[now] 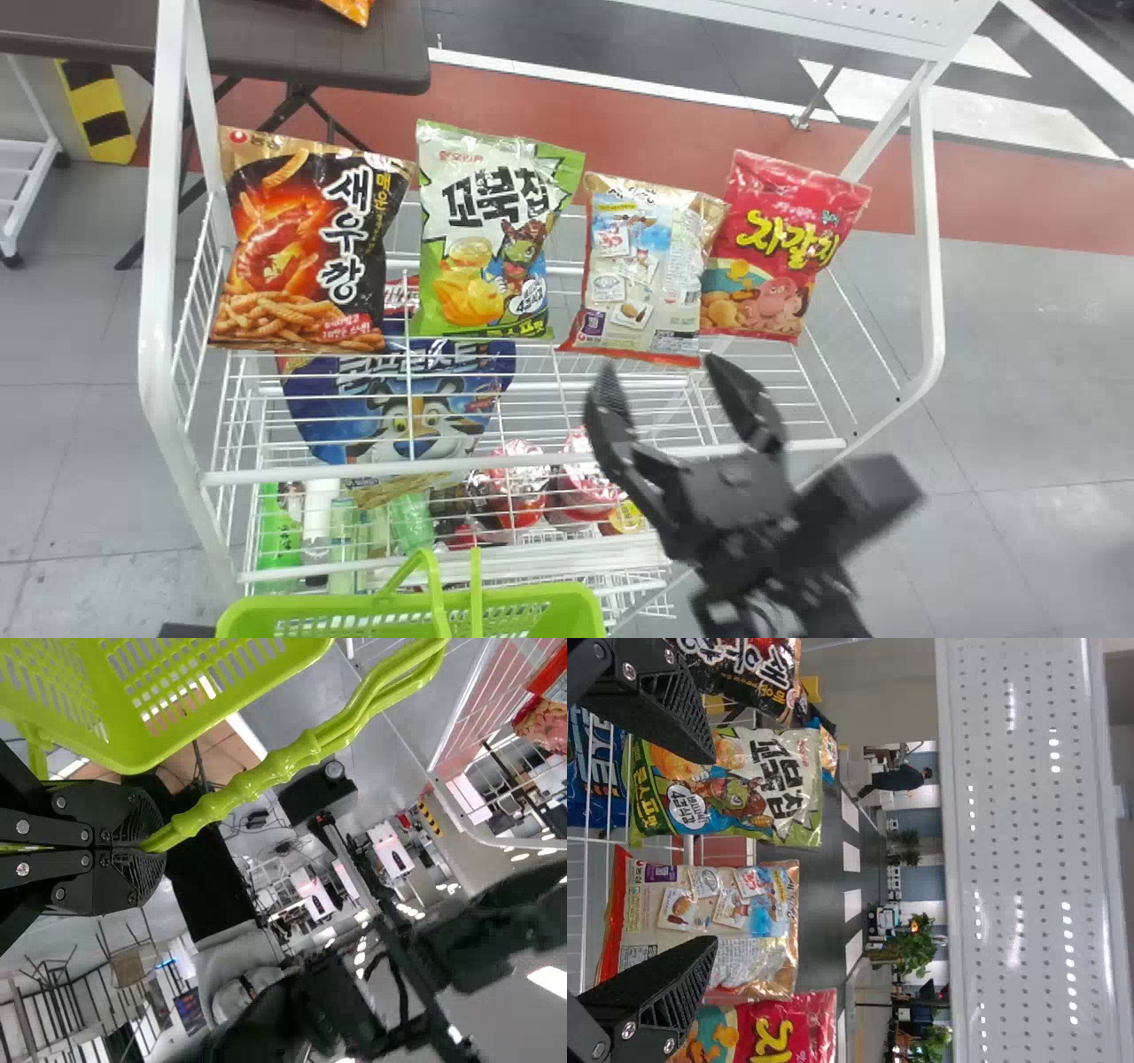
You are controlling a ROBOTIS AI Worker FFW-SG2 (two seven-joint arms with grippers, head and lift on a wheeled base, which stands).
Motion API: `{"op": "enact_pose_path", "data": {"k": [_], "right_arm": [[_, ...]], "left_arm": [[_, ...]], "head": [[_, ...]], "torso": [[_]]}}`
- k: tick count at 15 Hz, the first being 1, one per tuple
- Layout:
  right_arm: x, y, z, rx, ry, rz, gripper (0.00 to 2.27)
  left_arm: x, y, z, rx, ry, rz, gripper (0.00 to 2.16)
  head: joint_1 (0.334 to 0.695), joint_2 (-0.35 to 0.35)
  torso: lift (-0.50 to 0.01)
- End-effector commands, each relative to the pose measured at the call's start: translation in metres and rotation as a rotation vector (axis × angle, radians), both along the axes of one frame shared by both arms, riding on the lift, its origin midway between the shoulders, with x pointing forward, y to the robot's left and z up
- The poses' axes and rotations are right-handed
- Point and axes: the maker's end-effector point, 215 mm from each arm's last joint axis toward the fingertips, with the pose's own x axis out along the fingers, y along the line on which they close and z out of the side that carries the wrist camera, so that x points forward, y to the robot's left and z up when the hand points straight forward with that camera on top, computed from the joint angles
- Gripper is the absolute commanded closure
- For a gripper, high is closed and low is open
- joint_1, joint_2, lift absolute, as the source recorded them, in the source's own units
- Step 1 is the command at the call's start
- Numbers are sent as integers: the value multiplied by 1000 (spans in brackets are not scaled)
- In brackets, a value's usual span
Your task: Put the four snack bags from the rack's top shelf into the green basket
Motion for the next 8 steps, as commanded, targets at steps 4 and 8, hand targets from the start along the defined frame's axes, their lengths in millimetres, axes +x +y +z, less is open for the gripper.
{"op": "enact_pose_path", "data": {"k": [4, 8], "right_arm": [[98, 100, -40, 11, 88, 189, 97], [138, 163, -43, 97, 99, 328, 137]], "left_arm": [[1, -1, 3, -8, -31, -11, 1760], [2, -1, 3, -8, -38, -16, 1757]], "head": [[695, -350], [695, -195]], "torso": [[0], [0]]}}
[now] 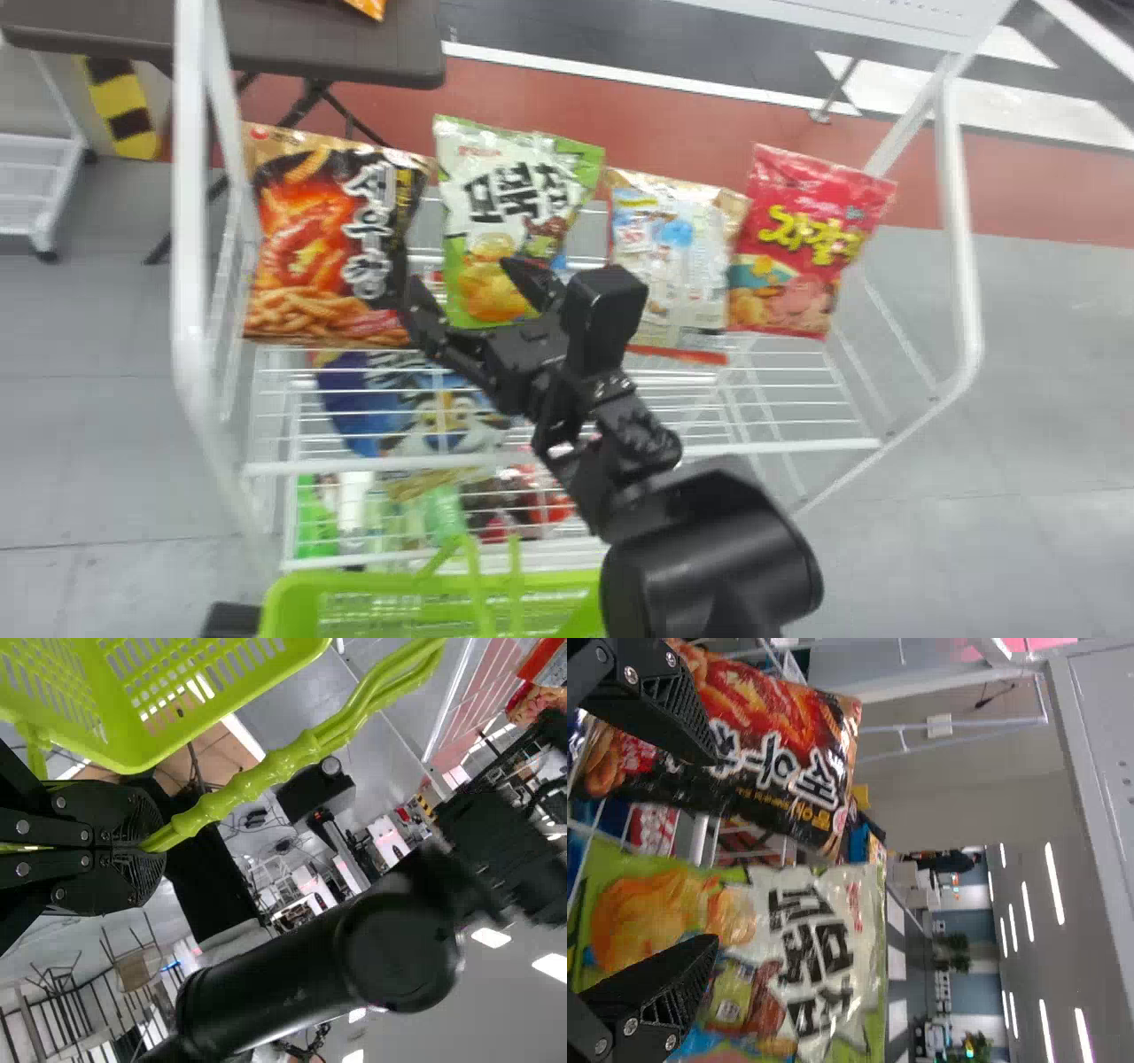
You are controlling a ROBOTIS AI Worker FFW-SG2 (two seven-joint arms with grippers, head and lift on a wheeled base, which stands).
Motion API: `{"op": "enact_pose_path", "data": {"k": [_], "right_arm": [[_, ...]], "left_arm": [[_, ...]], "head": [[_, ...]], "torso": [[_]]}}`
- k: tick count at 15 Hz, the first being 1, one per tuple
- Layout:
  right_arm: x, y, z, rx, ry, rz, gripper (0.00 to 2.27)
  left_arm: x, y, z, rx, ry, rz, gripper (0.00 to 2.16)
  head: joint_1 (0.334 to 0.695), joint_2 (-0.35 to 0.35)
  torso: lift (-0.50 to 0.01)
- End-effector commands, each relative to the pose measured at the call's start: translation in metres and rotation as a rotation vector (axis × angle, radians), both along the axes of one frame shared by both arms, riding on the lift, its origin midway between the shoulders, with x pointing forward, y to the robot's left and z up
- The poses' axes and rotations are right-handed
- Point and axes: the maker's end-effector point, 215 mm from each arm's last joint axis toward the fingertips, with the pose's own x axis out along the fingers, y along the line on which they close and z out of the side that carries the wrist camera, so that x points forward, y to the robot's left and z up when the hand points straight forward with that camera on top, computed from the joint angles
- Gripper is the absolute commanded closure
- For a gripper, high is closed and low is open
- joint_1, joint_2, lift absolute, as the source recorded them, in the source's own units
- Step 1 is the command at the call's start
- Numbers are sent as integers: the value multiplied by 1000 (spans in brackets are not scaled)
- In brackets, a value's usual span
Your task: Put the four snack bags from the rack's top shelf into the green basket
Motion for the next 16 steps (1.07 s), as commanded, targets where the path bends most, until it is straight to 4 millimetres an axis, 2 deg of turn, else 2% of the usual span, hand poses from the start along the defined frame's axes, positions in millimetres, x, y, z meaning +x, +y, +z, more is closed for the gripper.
{"op": "enact_pose_path", "data": {"k": [1, 4, 6, 7, 9, 10, 13, 16], "right_arm": [[21, 25, -4, 36, 20, 52, 147], [43, 45, -6, 45, 42, 134, 151], [49, 64, -2, 53, 45, 188, 178], [48, 72, 1, 59, 47, 225, 329], [35, 82, -7, 64, 85, 279, 1706], [31, 83, -7, 70, 84, 290, 2034], [19, 79, -1, 81, 81, 292, 2196], [3, 65, 23, 92, 31, 266, 2223]], "left_arm": [[1, 0, 1, -5, 0, -5, 1760], [3, 0, -2, -6, 3, -9, 1760], [3, 0, -1, -9, 1, -10, 1760], [3, 0, -2, -7, 0, -10, 1760], [3, 0, -2, -9, -1, -10, 1760], [4, 0, -1, -11, 0, -10, 1760], [4, -1, -1, -14, -6, -10, 1760], [5, -1, 1, -29, -12, -6, 1760]], "head": [[695, -167], [695, -97], [695, -77], [695, -68], [695, -29], [695, -19], [695, -8], [695, -20]], "torso": [[0], [0], [0], [0], [0], [0], [0], [0]]}}
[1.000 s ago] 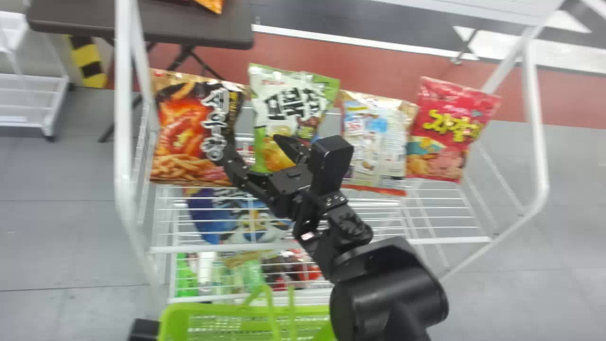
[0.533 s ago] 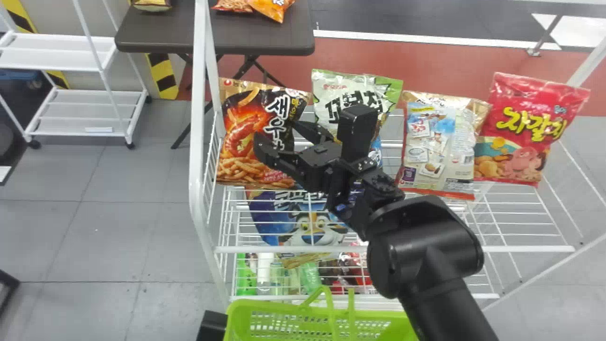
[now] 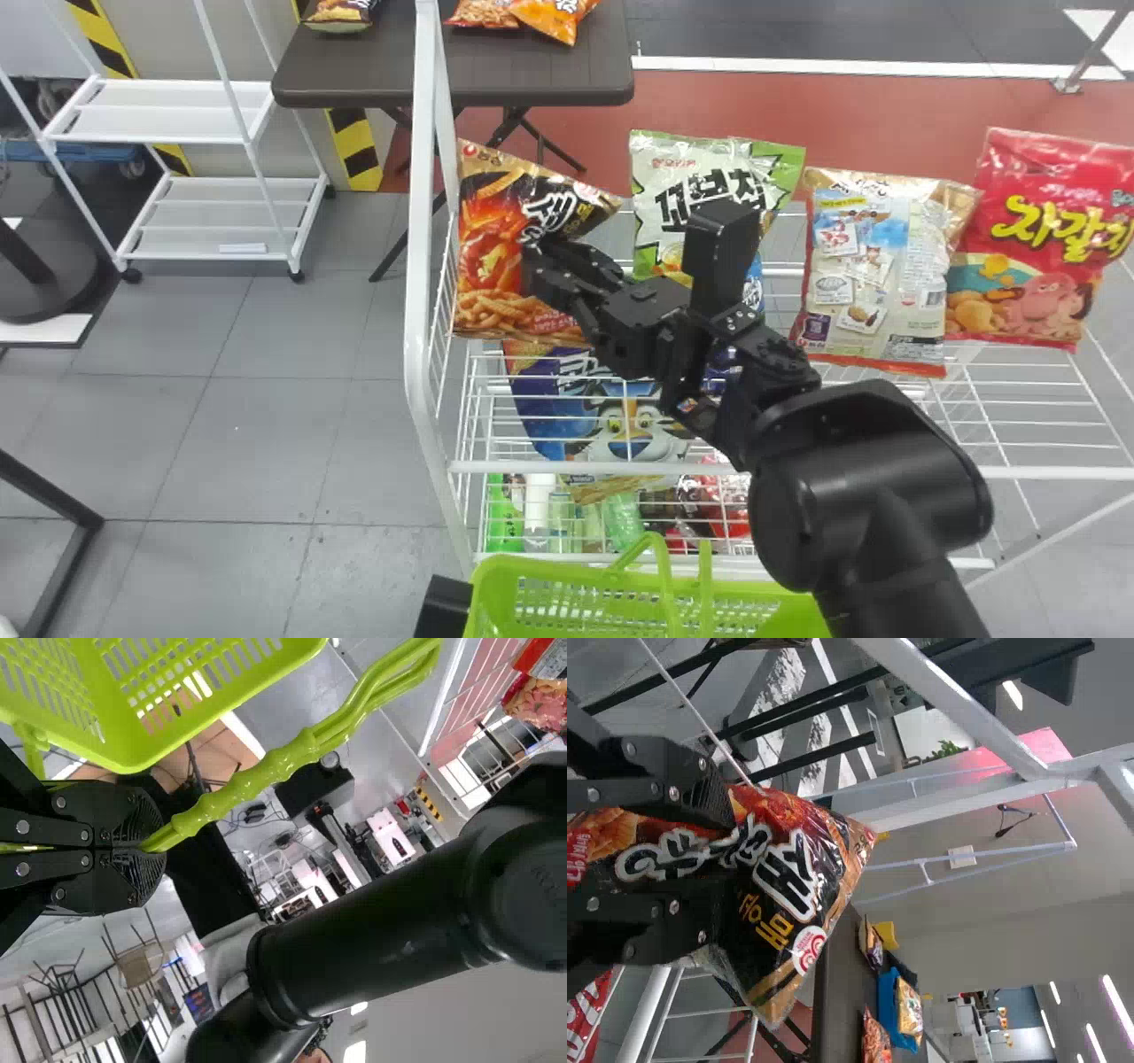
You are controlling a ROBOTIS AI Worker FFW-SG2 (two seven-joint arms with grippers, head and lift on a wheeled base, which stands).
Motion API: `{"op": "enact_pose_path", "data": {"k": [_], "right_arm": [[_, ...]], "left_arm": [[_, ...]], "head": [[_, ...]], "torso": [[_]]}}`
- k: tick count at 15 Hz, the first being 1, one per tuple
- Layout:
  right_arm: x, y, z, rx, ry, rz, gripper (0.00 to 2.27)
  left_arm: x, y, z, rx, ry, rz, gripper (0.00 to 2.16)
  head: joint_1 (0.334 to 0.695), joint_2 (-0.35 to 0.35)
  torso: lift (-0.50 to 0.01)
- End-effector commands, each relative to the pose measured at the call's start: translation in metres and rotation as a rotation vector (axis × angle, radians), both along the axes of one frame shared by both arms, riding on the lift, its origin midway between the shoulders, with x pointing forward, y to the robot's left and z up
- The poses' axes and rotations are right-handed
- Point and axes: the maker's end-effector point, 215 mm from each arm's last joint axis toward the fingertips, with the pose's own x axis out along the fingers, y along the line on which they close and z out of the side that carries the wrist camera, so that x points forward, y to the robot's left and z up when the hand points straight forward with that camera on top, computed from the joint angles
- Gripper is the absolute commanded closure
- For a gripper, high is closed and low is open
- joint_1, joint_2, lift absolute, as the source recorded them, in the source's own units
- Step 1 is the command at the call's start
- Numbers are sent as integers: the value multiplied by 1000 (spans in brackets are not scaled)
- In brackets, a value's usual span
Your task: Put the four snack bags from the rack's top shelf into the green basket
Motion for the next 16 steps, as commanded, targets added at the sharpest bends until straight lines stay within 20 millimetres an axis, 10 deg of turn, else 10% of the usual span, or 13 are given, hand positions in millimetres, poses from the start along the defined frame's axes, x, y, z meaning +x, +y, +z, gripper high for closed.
{"op": "enact_pose_path", "data": {"k": [1, 8, 12, 16], "right_arm": [[-15, -22, 16, 2, -35, -36, 2223], [-120, -154, 50, -129, -9, -180, 2219], [-183, -206, 33, -165, 147, -192, 2219], [-240, -227, -22, -176, 442, -165, 2219]], "left_arm": [[1, 0, 1, -4, 0, 8, 1760], [31, 23, 6, -15, -46, 95, 1760], [35, 27, 11, -31, -52, 124, 1760], [33, 23, 15, -42, -58, 130, 1760]], "head": [[695, -26], [695, -199], [695, -350], [695, -350]], "torso": [[0], [0], [0], [0]]}}
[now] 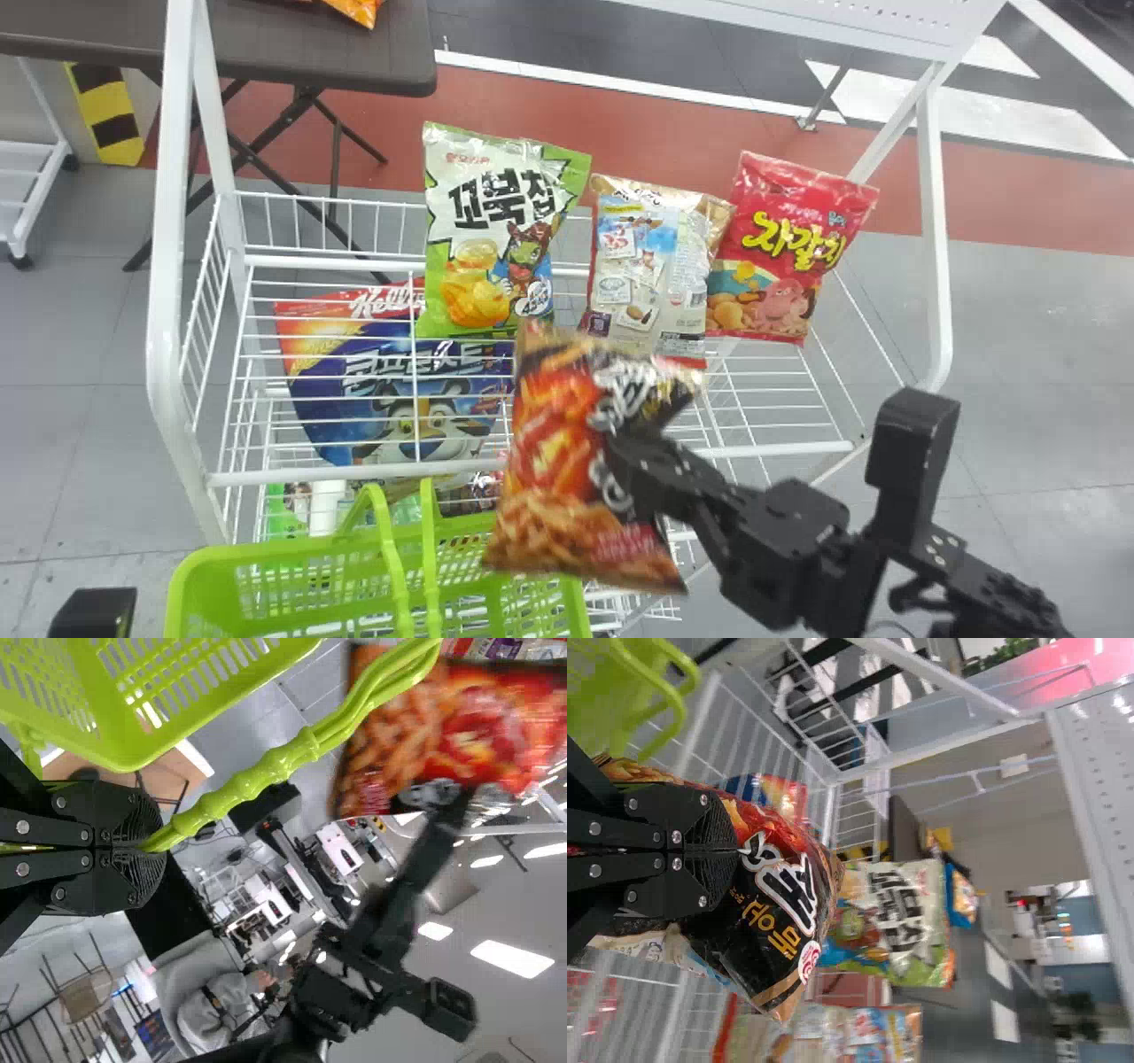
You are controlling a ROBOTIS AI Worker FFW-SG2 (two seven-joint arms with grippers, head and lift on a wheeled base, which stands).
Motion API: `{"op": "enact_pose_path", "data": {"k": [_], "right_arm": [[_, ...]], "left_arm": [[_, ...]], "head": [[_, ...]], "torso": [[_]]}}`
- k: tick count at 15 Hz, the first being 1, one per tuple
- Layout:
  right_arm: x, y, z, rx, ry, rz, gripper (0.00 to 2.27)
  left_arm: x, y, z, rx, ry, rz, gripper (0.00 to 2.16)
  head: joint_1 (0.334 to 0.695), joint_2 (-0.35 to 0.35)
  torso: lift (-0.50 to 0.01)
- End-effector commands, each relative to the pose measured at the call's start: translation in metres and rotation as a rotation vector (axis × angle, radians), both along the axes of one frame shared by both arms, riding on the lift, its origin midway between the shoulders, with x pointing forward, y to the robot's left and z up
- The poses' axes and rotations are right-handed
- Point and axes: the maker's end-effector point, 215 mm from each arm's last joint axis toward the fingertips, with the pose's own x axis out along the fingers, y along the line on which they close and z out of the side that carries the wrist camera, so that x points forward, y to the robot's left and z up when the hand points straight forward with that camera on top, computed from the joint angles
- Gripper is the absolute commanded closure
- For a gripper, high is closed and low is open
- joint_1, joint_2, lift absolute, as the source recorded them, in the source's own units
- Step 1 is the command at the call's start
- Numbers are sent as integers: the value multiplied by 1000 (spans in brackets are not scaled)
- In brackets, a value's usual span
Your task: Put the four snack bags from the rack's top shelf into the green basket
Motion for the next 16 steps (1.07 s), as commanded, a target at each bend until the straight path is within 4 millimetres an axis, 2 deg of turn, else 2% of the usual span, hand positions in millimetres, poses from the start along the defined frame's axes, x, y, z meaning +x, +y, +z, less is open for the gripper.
{"op": "enact_pose_path", "data": {"k": [1, 2, 4, 7, 8, 9, 10, 11, 13, 15, 16], "right_arm": [[-36, -2, -33, 28, 179, 10, 2219], [-52, 4, -41, 66, 242, 26, 2219], [-77, 31, -45, 171, 331, 86, 2219], [-87, 59, -57, 201, 377, 129, 2213], [-87, 64, -66, 185, 388, 134, 2115], [-87, 67, -75, 175, 412, 137, 1764], [-84, 68, -80, 176, 413, 139, 775], [-75, 66, -79, 163, 381, 139, -2], [-46, 65, -60, 161, 242, 150, -2], [-6, 59, -36, 147, 54, 132, 56], [16, 50, -30, 125, -12, 102, 56]], "left_arm": [[-2, -2, -1, 0, 3, -1, 1760], [-3, -3, -1, 0, 5, 0, 1760], [-5, -3, 0, -1, 6, -1, 1760], [-9, -5, 4, -4, -4, -7, 1760], [-10, -5, 5, -5, -4, -6, 1760], [-12, -5, 5, -2, -3, -7, 1760], [-13, -4, 4, 0, -2, -5, 1760], [-13, -3, 5, 0, -4, -3, 1760], [-13, -3, 5, -2, -4, -3, 1760], [-13, -5, 6, -6, -7, -7, 1760], [-14, -6, 7, -9, -7, -9, 1760]], "head": [[695, -350], [695, -350], [695, -350], [695, -350], [695, -350], [695, -350], [695, -350], [695, -350], [695, -350], [695, -350], [695, -350]], "torso": [[0], [0], [0], [0], [0], [0], [0], [0], [0], [0], [0]]}}
